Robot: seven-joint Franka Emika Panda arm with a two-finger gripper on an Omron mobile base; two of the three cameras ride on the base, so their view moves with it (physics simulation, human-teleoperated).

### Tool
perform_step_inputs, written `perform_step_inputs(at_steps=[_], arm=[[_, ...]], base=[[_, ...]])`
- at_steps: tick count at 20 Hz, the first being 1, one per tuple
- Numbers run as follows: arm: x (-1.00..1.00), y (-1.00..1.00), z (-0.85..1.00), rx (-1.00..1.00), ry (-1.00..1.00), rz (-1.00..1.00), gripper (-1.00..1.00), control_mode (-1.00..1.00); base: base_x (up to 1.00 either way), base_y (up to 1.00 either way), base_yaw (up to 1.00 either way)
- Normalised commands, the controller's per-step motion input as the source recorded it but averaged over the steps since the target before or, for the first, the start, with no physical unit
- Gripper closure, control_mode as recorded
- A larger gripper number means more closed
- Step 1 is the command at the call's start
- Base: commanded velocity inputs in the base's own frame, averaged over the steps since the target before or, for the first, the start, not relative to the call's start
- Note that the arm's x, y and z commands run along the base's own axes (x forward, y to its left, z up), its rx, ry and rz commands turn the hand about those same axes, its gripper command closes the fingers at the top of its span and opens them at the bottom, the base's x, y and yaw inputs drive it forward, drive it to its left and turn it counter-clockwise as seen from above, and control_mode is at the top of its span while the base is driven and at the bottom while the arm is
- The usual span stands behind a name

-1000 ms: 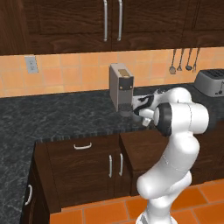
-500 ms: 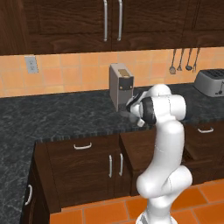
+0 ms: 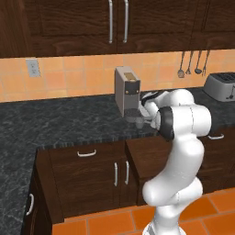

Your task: Pick the measuring cup from the drawer and place it on the counter.

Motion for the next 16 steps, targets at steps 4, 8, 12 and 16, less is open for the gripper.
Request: perform_step_inputs(at_steps=[4, 8, 12, 16], arm=[[-1.0, -0.19, 0.63, 0.0, -0.17, 0.0, -1.0, -1.0], [-0.95, 0.0, 1.0, 0.0, -0.3, 0.01, -1.0, -1.0], [-0.84, -0.04, 1.0, -0.01, -0.17, 0.02, -1.0, -1.0], [-1.0, -0.46, 1.0, 0.0, -0.01, 0.0, -1.0, -1.0]], base=[[0.0, 0.0, 0.0], [0.0, 0.0, 0.0], [0.0, 0.0, 0.0], [0.0, 0.0, 0.0]])
